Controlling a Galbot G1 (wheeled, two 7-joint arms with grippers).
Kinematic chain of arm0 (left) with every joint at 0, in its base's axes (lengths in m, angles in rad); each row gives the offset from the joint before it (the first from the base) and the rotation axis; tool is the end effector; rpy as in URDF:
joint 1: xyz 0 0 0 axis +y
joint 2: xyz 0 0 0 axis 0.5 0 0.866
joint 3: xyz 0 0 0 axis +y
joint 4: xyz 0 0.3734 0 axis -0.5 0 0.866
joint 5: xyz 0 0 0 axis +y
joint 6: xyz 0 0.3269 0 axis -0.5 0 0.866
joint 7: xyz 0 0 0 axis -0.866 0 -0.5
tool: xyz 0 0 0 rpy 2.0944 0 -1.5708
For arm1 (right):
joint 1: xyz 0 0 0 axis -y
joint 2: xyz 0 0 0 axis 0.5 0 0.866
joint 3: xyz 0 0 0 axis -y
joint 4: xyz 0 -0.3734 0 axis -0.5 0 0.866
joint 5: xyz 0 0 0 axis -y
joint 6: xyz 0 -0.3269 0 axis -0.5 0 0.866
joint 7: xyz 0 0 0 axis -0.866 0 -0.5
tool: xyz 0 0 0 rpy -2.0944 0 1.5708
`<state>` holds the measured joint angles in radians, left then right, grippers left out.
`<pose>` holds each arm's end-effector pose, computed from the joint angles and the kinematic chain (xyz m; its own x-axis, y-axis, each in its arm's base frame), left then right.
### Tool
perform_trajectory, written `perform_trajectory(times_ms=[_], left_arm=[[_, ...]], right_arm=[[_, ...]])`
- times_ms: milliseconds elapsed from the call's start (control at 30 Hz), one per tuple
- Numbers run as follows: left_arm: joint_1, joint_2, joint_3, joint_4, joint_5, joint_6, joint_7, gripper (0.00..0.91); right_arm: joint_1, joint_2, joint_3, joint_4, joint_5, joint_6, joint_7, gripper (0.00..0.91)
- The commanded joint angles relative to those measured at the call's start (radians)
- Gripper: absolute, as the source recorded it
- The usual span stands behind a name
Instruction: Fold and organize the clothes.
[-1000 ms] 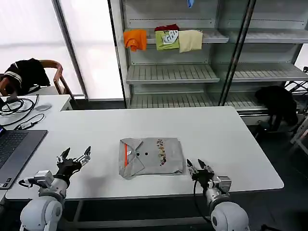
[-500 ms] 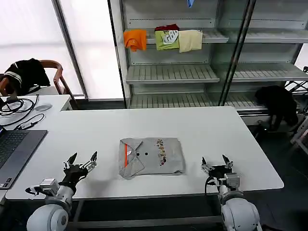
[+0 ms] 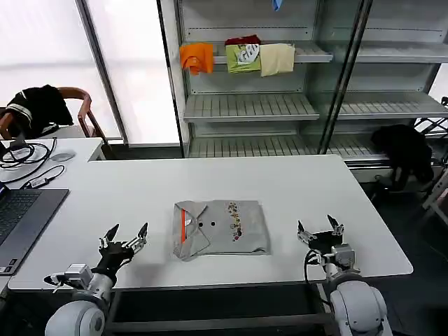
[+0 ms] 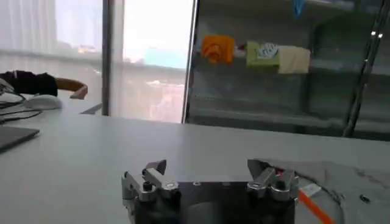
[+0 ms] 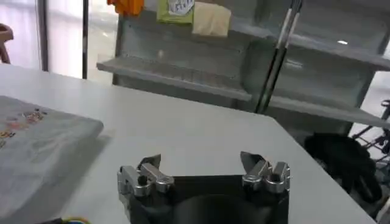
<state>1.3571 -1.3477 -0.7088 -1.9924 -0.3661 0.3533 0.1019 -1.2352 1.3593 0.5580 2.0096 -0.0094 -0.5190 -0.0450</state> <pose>0.2116 0.1066 -0.3004 -0.9785 0.0622 0.1969 0.0397 0.9924 -0.1164 0.2481 -0.0592 -0.2784 -0.9643 0.0110 0.2648 -0.0465 0.9767 -0.2097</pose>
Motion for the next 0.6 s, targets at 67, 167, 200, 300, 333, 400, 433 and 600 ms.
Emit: perform_trajectory(times_ms=[67, 167, 200, 300, 333, 400, 433, 600], left_arm=[[0.007, -0.002, 0.004, 0.001, 0.019, -0.014, 0.007, 0.907], [0.011, -0.001, 0.009, 0.007, 0.018, -0.026, 0.006, 0.907], [0.013, 0.001, 0.01, 0.007, 0.01, -0.03, 0.008, 0.907], [0.015, 0.006, 0.013, 0.0, 0.001, -0.037, 0.006, 0.907], [0.013, 0.009, 0.013, -0.001, -0.002, -0.039, 0.005, 0.907], [0.008, 0.013, 0.011, -0.002, -0.001, -0.036, 0.004, 0.907], [0.007, 0.014, 0.01, -0.001, 0.001, -0.038, 0.002, 0.907], [0.022, 0.017, 0.017, 0.018, 0.004, -0.074, -0.002, 0.907]], right_arm=[[0.031, -0.011, 0.001, -0.035, 0.011, 0.027, -0.015, 0.907], [0.037, -0.005, 0.001, -0.029, 0.012, 0.012, -0.016, 0.907], [0.038, -0.003, 0.001, -0.025, 0.012, 0.009, -0.017, 0.907], [0.037, -0.005, 0.004, -0.014, 0.011, -0.009, -0.023, 0.907], [0.037, -0.007, 0.006, -0.013, 0.009, -0.01, -0.026, 0.907], [0.039, -0.009, 0.015, -0.017, -0.016, -0.004, -0.028, 0.907], [0.041, -0.007, 0.017, -0.027, -0.03, 0.008, -0.013, 0.907], [0.015, 0.002, 0.056, -0.034, 0.07, 0.134, -0.026, 0.907]])
